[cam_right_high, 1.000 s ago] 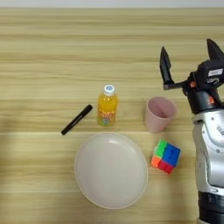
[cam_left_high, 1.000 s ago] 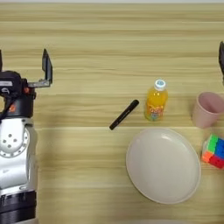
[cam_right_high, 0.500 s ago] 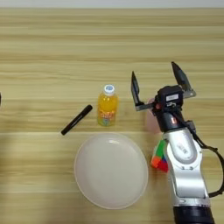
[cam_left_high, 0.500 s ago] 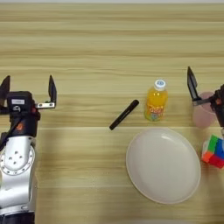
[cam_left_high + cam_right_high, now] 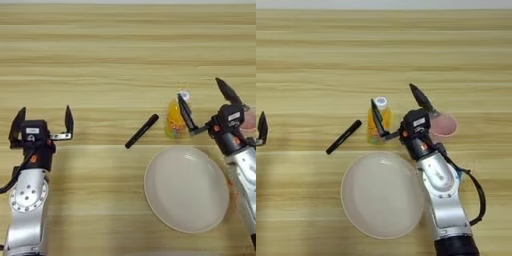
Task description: Move the objects on the table
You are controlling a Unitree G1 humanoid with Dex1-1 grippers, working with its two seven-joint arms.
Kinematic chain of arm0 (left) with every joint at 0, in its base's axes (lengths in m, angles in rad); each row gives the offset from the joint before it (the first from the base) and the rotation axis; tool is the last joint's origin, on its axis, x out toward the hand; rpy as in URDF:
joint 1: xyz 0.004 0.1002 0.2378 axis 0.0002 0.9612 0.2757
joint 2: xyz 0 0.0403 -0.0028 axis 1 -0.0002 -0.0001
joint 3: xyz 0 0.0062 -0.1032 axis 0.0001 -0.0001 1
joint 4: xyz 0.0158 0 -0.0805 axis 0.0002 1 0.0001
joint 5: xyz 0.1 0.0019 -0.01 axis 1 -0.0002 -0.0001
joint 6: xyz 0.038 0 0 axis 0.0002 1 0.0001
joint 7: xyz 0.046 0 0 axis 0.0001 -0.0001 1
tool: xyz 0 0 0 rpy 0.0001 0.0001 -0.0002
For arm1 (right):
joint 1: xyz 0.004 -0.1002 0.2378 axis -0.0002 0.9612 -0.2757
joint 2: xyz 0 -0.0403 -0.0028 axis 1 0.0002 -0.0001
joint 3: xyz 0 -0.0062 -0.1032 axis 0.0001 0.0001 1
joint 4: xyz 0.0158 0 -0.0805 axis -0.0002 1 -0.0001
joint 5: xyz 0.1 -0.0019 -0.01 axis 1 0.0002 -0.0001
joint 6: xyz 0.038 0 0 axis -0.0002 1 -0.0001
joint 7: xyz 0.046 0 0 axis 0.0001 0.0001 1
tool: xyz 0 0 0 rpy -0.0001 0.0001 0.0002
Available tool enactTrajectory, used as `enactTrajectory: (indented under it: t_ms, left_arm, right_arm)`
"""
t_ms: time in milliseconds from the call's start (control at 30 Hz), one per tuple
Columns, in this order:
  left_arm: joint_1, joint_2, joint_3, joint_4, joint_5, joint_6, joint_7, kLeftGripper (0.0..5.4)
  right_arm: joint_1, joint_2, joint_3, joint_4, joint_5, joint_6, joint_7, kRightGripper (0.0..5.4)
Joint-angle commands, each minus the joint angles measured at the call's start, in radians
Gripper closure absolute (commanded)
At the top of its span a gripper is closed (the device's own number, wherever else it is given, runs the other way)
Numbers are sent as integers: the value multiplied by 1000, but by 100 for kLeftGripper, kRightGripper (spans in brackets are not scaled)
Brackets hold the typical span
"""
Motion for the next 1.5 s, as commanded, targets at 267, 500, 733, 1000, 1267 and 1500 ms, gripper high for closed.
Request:
enactTrajectory:
  t_ms: [267,500,733,1000,1267,1500]
  left_arm:
    - [21,3,-4,-15,-13,-3,-2,0]
    - [24,-2,-14,-31,-20,-8,-11,0]
    - [26,-9,-23,-27,-22,-9,-11,0]
    - [16,-20,-43,20,-20,-22,-11,0]
    - [6,-24,-48,98,-20,-53,-14,0]
    - [0,-23,-46,130,-31,-68,-18,0]
  right_arm:
    - [-138,69,32,205,-54,108,-55,3]
    - [-214,102,21,308,-70,146,-97,3]
    - [-266,101,10,405,-94,146,-124,3]
    - [-312,107,-7,488,-92,132,-131,18]
    - [-321,100,-20,507,-87,117,-127,90]
    - [-332,92,-32,516,-82,139,-122,170]
